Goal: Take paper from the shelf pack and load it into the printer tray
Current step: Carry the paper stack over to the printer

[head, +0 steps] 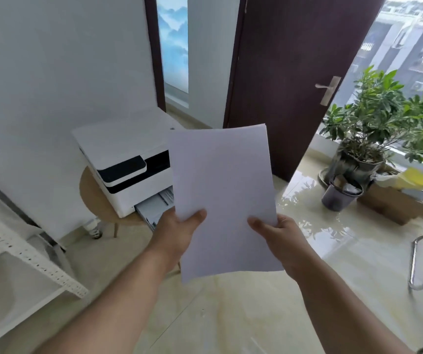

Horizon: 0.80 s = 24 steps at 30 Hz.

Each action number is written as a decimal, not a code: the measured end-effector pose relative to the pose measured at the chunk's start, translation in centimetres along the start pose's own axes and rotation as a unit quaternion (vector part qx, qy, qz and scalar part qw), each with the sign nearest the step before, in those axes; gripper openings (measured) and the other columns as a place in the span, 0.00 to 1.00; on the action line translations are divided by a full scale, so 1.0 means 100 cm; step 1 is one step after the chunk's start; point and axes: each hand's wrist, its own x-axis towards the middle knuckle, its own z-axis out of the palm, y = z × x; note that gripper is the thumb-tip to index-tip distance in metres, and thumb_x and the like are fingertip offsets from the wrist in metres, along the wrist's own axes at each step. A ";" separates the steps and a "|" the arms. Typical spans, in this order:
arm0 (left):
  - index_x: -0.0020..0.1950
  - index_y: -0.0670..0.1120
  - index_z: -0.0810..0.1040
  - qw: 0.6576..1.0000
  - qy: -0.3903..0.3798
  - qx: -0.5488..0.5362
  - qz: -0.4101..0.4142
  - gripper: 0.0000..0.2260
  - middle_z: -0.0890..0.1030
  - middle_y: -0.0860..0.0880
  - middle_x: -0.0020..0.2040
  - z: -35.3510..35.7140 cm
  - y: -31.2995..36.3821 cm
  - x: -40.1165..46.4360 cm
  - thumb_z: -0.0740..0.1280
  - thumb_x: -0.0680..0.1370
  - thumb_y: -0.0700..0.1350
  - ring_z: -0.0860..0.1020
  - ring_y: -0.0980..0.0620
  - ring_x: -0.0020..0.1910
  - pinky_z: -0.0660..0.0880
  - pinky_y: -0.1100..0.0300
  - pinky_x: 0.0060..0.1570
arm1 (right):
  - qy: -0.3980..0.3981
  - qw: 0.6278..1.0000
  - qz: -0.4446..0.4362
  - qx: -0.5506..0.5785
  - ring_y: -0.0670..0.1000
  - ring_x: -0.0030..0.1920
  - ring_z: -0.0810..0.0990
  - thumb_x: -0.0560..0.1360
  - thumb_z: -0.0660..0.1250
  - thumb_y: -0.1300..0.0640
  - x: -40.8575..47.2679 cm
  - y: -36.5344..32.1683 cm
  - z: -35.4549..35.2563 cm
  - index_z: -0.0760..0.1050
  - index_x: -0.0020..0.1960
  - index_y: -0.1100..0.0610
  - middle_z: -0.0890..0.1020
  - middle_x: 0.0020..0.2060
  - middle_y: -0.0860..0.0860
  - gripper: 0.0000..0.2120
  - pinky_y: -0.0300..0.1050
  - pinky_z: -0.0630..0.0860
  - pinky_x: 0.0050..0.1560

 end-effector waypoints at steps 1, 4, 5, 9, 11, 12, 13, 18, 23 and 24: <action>0.57 0.47 0.86 1.000 0.003 -0.004 -0.003 0.07 0.90 0.50 0.51 0.000 -0.001 0.009 0.73 0.79 0.45 0.88 0.48 0.50 0.82 0.52 0.50 | -0.009 1.000 0.004 -0.005 0.58 0.48 0.90 0.78 0.75 0.55 0.011 -0.001 0.001 0.86 0.53 0.57 0.91 0.46 0.53 0.07 0.54 0.85 0.51; 0.56 0.46 0.86 0.999 0.023 -0.017 -0.023 0.07 0.90 0.48 0.51 -0.004 -0.006 0.031 0.74 0.79 0.44 0.88 0.46 0.50 0.83 0.50 0.51 | -0.046 0.999 0.021 -0.018 0.57 0.49 0.90 0.78 0.74 0.56 0.038 -0.002 0.004 0.86 0.55 0.57 0.91 0.47 0.52 0.07 0.55 0.85 0.53; 0.57 0.46 0.86 0.999 0.028 -0.026 -0.029 0.08 0.89 0.48 0.52 -0.006 -0.007 0.038 0.74 0.79 0.44 0.88 0.45 0.51 0.83 0.47 0.54 | -0.061 0.998 0.026 -0.023 0.57 0.49 0.90 0.78 0.74 0.57 0.046 -0.002 0.004 0.86 0.56 0.56 0.91 0.48 0.52 0.07 0.57 0.84 0.55; 0.57 0.46 0.86 0.997 0.047 -0.048 -0.043 0.08 0.89 0.44 0.55 -0.012 -0.015 0.062 0.74 0.78 0.43 0.87 0.40 0.54 0.79 0.36 0.61 | -0.103 0.992 0.045 -0.054 0.57 0.51 0.89 0.78 0.70 0.63 0.077 -0.006 0.008 0.86 0.56 0.55 0.91 0.49 0.51 0.10 0.57 0.83 0.57; 0.58 0.46 0.86 0.995 0.060 -0.061 -0.050 0.08 0.88 0.44 0.55 -0.012 -0.020 0.072 0.74 0.79 0.42 0.87 0.40 0.55 0.79 0.35 0.61 | -0.120 0.989 0.050 -0.067 0.58 0.52 0.89 0.77 0.69 0.64 0.094 -0.006 0.009 0.86 0.56 0.55 0.90 0.50 0.52 0.10 0.59 0.82 0.58; 0.58 0.45 0.86 0.994 0.067 -0.068 -0.055 0.09 0.88 0.44 0.56 -0.011 -0.022 0.077 0.73 0.79 0.42 0.87 0.40 0.55 0.79 0.35 0.61 | -0.127 0.988 0.052 -0.069 0.58 0.52 0.89 0.76 0.70 0.63 0.101 -0.006 0.009 0.86 0.56 0.55 0.90 0.50 0.52 0.10 0.60 0.82 0.59; 0.59 0.45 0.86 0.993 0.069 -0.071 -0.059 0.09 0.88 0.44 0.56 -0.010 -0.023 0.079 0.73 0.79 0.42 0.87 0.40 0.55 0.79 0.35 0.61 | -0.132 0.988 0.053 -0.067 0.59 0.53 0.88 0.75 0.71 0.61 0.106 -0.006 0.009 0.86 0.56 0.55 0.90 0.50 0.52 0.11 0.61 0.82 0.60; 0.60 0.47 0.85 0.985 0.120 -0.097 -0.074 0.10 0.88 0.46 0.57 -0.001 -0.033 0.103 0.73 0.79 0.42 0.86 0.42 0.56 0.79 0.37 0.62 | -0.181 0.979 0.077 -0.053 0.60 0.56 0.87 0.79 0.71 0.61 0.146 0.004 -0.002 0.85 0.58 0.56 0.90 0.53 0.53 0.09 0.58 0.81 0.60; 0.61 0.48 0.85 0.971 0.164 -0.141 -0.103 0.11 0.88 0.47 0.57 0.014 -0.044 0.131 0.72 0.80 0.41 0.86 0.43 0.57 0.78 0.38 0.63 | -0.250 0.942 0.177 0.139 0.57 0.55 0.86 0.81 0.65 0.65 0.181 0.016 -0.018 0.81 0.64 0.64 0.87 0.59 0.59 0.13 0.50 0.83 0.53; 0.62 0.48 0.85 0.967 0.176 -0.149 -0.107 0.11 0.88 0.47 0.57 0.017 -0.048 0.136 0.71 0.80 0.41 0.86 0.43 0.57 0.78 0.38 0.63 | -0.250 0.929 0.197 0.189 0.57 0.55 0.86 0.82 0.64 0.65 0.188 0.019 -0.019 0.80 0.65 0.66 0.86 0.59 0.60 0.14 0.50 0.84 0.52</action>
